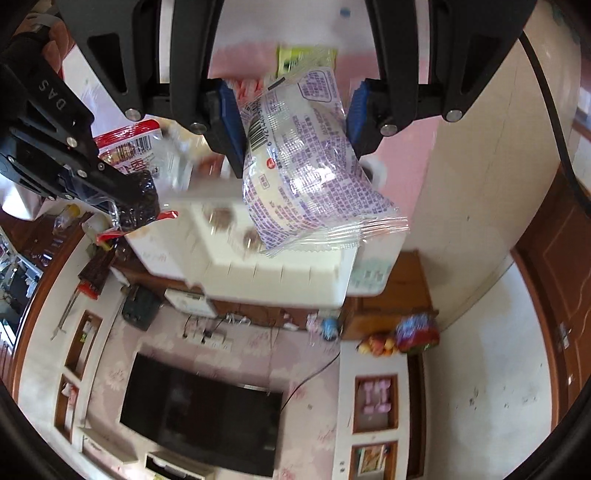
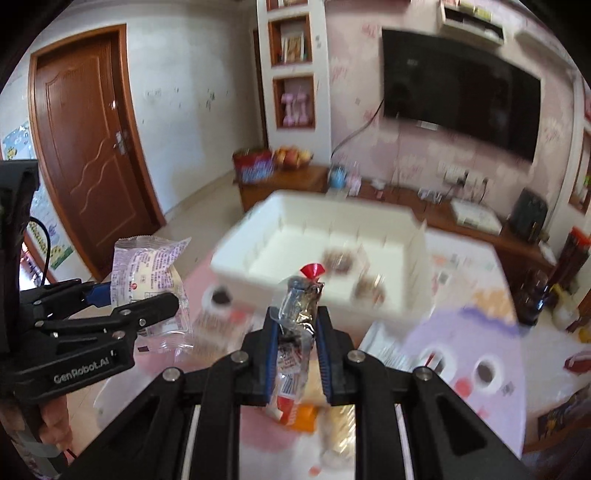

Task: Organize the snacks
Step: 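Lower both held snacks into the white tray and open both grippers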

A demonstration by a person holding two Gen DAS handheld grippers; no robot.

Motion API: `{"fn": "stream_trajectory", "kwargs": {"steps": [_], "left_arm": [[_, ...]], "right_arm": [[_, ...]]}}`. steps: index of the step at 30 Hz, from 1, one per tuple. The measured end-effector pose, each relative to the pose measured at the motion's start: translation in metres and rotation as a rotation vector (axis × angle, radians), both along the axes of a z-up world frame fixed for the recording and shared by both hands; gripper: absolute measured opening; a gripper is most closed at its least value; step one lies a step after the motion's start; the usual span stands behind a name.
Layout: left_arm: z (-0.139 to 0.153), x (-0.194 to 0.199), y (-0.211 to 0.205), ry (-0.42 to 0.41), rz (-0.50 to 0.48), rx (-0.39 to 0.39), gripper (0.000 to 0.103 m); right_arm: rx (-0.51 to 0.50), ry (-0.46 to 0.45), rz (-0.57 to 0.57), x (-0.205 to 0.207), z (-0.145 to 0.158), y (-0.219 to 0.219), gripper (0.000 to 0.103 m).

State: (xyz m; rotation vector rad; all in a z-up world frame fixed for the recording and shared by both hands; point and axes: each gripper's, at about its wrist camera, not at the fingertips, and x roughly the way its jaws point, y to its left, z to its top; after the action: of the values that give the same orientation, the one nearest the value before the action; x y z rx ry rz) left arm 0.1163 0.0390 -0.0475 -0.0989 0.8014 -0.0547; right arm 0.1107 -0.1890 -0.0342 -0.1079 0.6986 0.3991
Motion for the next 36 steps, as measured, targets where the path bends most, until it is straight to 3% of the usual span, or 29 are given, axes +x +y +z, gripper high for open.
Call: {"fn": "stream_trajectory", "kwargs": {"steps": [6,13,24,36], "left_arm": [[0.041,0.05,-0.01,-0.078,-0.019,0.062,0.047],[0.062,0.104,-0.025,-0.106,-0.041,0.115,0.047],[0.037,0.157,-0.034,-0.051,-0.048,0.115,0.047],[-0.004,0.181,-0.042,0.048,-0.063,0.096,0.048]], "right_arm": [[-0.012,-0.1,-0.048,0.038,0.042,-0.003,0.019],[-0.046,-0.157,-0.105,0.082,0.065,0.003,0.019],[-0.082,-0.137,-0.19,0.138,0.057,0.003,0.019],[-0.121,-0.025,-0.206,0.164,0.013,0.004,0.019]]}}
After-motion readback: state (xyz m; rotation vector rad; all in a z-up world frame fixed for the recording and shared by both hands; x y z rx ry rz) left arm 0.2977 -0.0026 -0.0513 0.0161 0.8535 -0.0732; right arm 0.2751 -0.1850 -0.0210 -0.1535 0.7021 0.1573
